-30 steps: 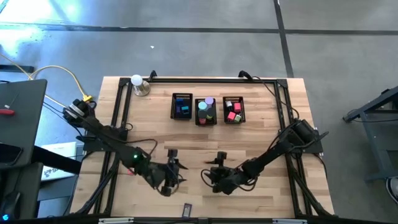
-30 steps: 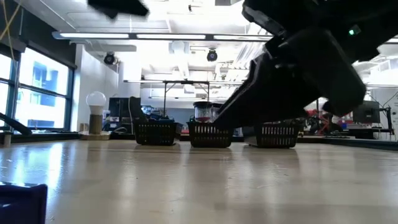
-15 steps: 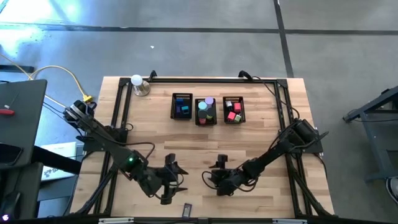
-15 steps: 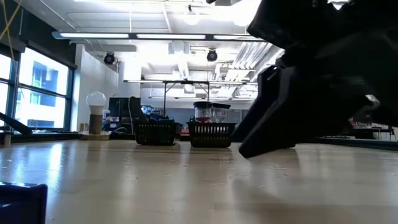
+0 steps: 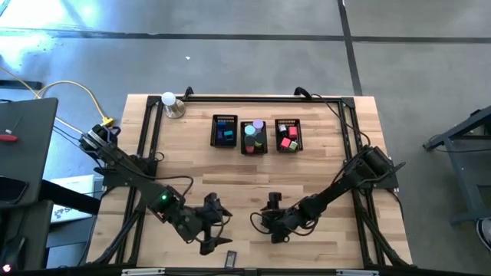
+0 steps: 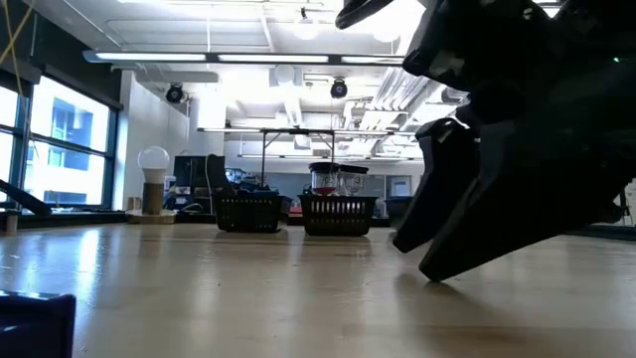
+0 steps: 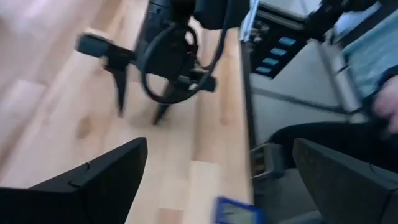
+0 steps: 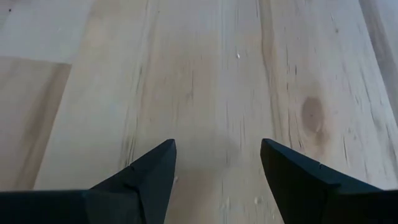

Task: Pick & Place Office items
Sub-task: Put the blue digital clock into the left black bin

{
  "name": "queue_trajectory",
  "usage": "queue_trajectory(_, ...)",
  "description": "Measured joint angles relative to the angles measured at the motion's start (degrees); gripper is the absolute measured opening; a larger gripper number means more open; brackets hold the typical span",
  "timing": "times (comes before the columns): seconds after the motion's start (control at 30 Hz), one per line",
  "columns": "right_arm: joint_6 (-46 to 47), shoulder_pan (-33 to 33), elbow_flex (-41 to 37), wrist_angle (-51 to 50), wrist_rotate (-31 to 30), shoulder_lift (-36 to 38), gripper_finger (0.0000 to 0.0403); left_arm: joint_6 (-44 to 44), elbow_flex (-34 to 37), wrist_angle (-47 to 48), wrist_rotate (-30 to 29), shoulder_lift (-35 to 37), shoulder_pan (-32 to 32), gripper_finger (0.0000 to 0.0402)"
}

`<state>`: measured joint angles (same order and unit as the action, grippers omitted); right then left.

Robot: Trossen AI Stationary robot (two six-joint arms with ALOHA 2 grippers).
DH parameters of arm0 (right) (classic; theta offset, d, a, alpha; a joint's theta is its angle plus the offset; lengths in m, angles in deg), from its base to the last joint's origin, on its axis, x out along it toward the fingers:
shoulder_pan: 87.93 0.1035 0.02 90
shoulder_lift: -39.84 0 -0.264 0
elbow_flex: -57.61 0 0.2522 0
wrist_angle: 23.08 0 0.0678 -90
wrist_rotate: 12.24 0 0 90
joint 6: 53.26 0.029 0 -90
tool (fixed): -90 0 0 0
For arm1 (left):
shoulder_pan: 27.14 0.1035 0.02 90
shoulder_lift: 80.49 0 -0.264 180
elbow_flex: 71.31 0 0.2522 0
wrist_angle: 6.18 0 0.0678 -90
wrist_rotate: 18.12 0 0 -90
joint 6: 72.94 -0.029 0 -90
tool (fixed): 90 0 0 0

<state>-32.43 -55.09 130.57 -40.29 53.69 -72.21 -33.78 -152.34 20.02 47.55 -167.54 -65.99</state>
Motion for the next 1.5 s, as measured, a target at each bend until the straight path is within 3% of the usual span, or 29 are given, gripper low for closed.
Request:
queue_trajectory(0.13, -1.91, 0.00, 0.04, -1.11, 0.00, 0.04, 0.0226, 3.22, -3.97, 3.66, 4.75, 0.11, 0.82, 0.0393)
queue_trajectory(0.4, -6.26, 0.04, 0.05, -2.96, -0.04, 0.11, 0.0226, 20.98, -23.93, 31.26, 8.01, -5.58, 1.27, 0.0393)
queue_trajectory(0.63, -8.08, 0.04, 0.03, -3.86, 0.06, 0.07, 0.0226, 40.49, -39.67, 46.46, 19.80, -15.85, 3.12, 0.0393)
queue_trajectory(0.73, -7.28, 0.05, 0.05, -4.89, 0.01, 0.07, 0.0226, 49.81, -41.37, 49.94, 19.88, -18.71, 2.73, 0.0393)
queue_trajectory(0.87, -4.42, 0.15, 0.07, -6.54, 0.20, 0.07, 0.0226, 68.55, -41.38, 52.07, 20.88, -22.15, 0.88, 0.0393)
queue_trajectory(0.97, -3.89, 0.25, 0.07, -7.05, 0.25, 0.04, 0.0226, 75.61, -41.37, 51.62, 22.54, -24.72, -0.50, 0.0393)
queue_trajectory(1.27, -4.09, 0.50, -0.04, -7.12, 0.26, -0.07, 0.0226, 79.38, -41.37, 44.87, 23.20, -30.24, -2.21, 0.0393)
queue_trajectory(1.5, -4.58, 0.50, -0.07, -7.17, 0.37, -0.07, 0.0226, 67.61, -41.37, 32.81, 23.42, -32.75, -1.59, 0.0393)
